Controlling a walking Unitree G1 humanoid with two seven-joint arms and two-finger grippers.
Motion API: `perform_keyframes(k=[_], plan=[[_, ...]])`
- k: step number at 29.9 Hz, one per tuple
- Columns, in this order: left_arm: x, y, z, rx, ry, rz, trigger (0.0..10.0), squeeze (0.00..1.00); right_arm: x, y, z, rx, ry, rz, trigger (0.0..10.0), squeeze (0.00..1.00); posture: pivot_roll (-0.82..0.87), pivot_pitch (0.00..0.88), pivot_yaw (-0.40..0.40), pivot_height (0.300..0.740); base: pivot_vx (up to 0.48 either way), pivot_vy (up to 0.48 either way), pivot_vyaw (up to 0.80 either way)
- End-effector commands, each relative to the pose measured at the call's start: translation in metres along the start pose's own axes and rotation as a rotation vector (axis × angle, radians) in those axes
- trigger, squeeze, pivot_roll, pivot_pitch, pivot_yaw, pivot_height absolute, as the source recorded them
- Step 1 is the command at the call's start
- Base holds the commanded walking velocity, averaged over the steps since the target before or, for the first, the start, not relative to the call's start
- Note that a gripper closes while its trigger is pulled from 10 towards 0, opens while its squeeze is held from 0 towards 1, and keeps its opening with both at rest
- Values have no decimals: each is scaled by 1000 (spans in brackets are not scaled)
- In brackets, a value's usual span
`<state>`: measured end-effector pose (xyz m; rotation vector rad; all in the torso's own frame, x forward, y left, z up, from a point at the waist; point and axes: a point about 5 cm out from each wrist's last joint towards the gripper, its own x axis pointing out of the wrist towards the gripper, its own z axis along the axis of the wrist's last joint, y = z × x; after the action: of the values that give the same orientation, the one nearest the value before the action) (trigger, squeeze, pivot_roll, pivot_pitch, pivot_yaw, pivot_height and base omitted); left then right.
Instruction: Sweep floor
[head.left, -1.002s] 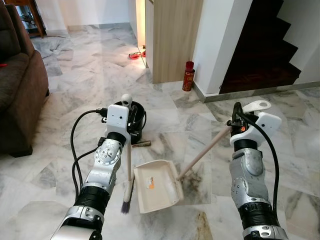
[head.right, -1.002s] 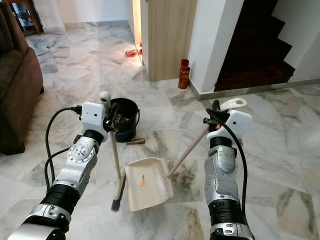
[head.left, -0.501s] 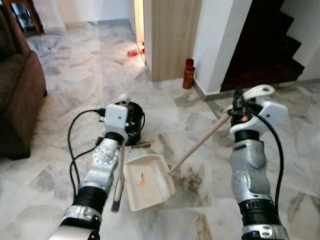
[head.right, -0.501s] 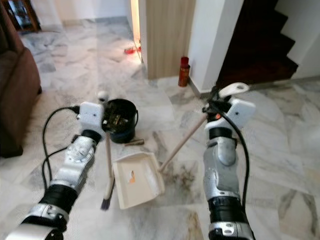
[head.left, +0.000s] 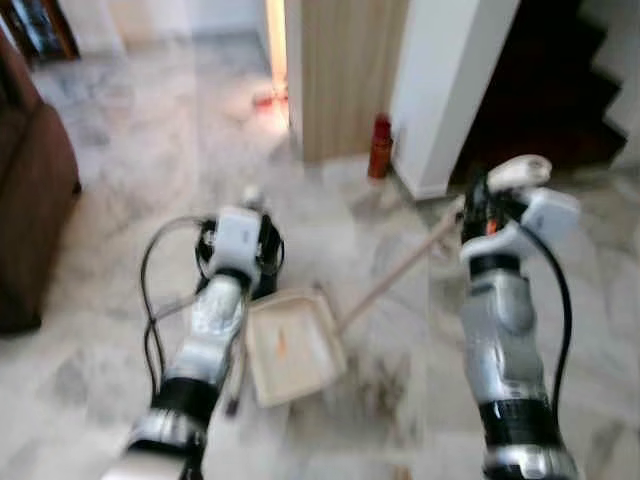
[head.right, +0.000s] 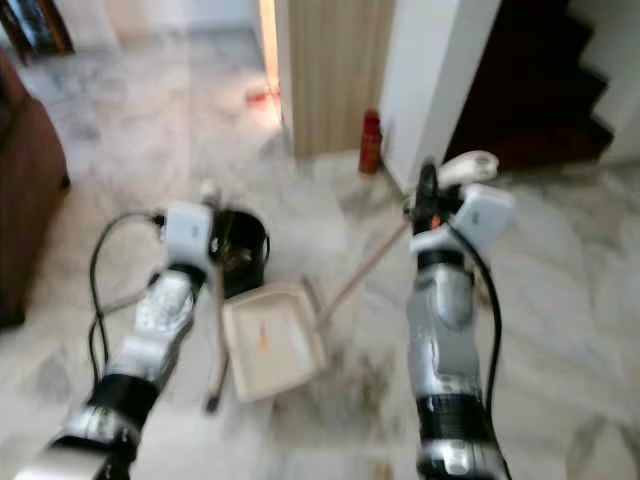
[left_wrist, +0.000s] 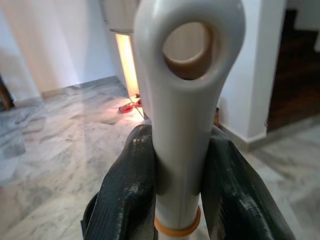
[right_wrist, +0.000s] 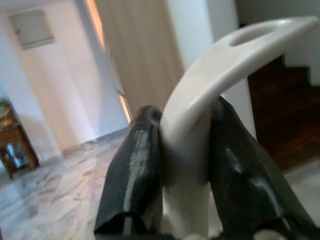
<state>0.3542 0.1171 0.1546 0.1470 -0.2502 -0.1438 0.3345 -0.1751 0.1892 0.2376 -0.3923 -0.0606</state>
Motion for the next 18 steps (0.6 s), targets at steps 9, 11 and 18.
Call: perform_keyframes(k=[9, 11, 18], plan=[[3, 14, 10, 38, -51, 34, 10000, 0, 5, 16, 13, 41, -56, 55, 10000, 0, 107, 16, -26, 740, 421, 0, 142], [3, 13, 11, 37, -53, 31, 10000, 0, 5, 17, 13, 40, -55, 59, 10000, 0, 107, 16, -26, 740, 424, 0, 0], [3, 13, 12, 38, -58, 29, 10000, 0, 5, 18, 13, 45, -55, 65, 10000, 0, 110, 9, -23, 740, 421, 0, 0]])
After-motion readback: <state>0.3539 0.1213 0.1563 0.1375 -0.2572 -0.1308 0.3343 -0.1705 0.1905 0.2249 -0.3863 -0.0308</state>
